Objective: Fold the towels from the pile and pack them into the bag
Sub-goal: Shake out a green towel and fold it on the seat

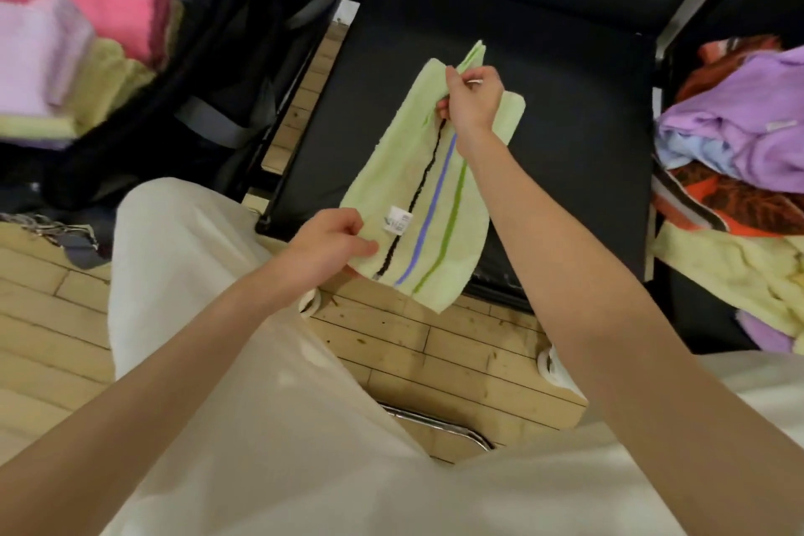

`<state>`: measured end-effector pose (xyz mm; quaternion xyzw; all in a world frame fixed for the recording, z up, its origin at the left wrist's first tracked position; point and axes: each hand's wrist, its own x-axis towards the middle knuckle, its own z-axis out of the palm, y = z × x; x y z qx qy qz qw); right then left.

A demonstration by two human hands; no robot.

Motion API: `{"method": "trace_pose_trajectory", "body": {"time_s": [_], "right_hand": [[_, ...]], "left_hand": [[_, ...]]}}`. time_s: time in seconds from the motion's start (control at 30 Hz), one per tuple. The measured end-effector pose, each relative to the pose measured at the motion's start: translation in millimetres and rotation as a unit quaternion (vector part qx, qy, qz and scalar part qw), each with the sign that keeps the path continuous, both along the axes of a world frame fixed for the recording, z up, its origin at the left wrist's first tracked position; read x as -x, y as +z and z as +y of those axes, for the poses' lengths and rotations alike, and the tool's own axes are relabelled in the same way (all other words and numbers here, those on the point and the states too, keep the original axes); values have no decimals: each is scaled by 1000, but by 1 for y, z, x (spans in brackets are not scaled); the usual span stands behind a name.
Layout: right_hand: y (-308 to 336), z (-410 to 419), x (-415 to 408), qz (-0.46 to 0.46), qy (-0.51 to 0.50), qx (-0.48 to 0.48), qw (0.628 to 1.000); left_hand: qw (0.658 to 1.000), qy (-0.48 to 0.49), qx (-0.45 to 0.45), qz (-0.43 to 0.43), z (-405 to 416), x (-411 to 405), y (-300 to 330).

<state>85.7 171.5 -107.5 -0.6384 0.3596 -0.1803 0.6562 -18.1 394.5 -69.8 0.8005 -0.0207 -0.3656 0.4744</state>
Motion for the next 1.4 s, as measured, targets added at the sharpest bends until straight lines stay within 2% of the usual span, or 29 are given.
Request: {"method": "trace_pose_trajectory", "body": {"time_s": [0.1, 0.23, 0.37, 0.43, 0.53, 0.6, 0.7, 0.9, 0.97, 1.2, 1.27, 1.33, 1.4], "right_hand": [[-7, 17, -15, 19, -11, -9, 1000], [-19, 26, -26, 66, -3, -5, 998], [-20, 30, -17, 85, 18, 20, 996], [-17, 34, 2, 77, 44, 48, 995], [-15, 36, 51, 41, 130, 162, 977], [-12, 33, 94, 19, 219, 284, 933], [-9, 26, 154, 15, 337, 463, 820], [-23, 14, 216, -26, 472, 594, 651], [-31, 18, 218, 2, 491, 609, 623], [-30, 38, 211, 6, 423, 625, 656], [-16, 39, 210, 23, 429, 558, 710], [0, 37, 211, 42, 434, 468, 768], [11, 32, 212, 65, 418, 409, 808]], "left_hand": [[993, -19, -94, -70, 13, -9, -8], [957, -71, -216, -179, 18, -14, -9], [891, -136, -325, -284, 18, -15, -10], [872, -150, -323, -337, 17, -15, -12], [862, -194, -246, -399, 15, -18, -16], [846, -251, -208, -421, 12, -18, -19], [825, -315, -228, -409, 11, -18, -26], [800, -383, -255, -386, 12, -19, -24], [794, -396, -255, -386, 13, -17, -22], [792, -407, -260, -373, 18, -3, -16], [789, -407, -275, -370, 17, 5, -14], [764, -427, -299, -381, 13, 16, -12], [749, -428, -321, -390, 7, 23, -10]]}}
